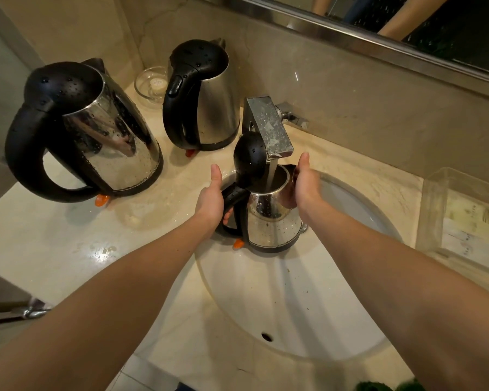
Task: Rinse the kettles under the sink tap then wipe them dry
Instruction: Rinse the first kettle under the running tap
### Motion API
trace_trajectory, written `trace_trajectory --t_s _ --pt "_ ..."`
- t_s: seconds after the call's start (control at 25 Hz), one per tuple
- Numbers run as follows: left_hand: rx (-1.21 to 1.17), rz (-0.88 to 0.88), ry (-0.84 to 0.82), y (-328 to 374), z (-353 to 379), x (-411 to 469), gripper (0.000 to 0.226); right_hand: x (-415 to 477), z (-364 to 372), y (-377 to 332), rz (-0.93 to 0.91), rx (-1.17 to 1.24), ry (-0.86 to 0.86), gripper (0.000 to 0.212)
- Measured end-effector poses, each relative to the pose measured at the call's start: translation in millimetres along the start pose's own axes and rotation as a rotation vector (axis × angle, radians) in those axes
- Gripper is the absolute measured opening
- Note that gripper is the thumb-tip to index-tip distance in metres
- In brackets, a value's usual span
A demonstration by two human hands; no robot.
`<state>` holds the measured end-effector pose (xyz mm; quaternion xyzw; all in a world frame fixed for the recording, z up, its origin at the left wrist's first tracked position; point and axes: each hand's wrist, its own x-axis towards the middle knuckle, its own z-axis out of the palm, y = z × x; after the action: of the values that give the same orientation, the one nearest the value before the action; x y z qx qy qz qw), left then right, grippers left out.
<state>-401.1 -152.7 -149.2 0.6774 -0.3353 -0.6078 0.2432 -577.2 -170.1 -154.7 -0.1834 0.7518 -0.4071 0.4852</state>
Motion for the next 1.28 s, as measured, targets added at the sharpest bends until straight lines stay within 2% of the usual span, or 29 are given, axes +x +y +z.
trace_trajectory --t_s 0.12,0.28,0.44,0.84,1.28 --pt "0.015 0.002 0.002 -0.8 0.3 1.7 0.079 3.2 -1.5 1.0 0.000 0.015 0.023 0.057" --pt "0.051 0.021 0.008 -2.2 0.5 4.4 0.097 4.1 -1.4 3.3 -0.002 0.039 0.025 0.050" --pt "0.061 0.017 0.011 -2.9 1.0 4.3 0.100 2.5 -1.6 3.9 0.005 0.045 0.001 0.050" --pt "0.066 0.024 0.015 -3.8 1.9 6.0 0.100 4.6 -1.6 6.6 -0.050 -0.021 -0.017 0.058" --pt "0.078 0.017 0.001 -3.7 0.8 5.0 0.099 0.8 -1.7 6.2 -0.016 0.012 -0.028 0.050"
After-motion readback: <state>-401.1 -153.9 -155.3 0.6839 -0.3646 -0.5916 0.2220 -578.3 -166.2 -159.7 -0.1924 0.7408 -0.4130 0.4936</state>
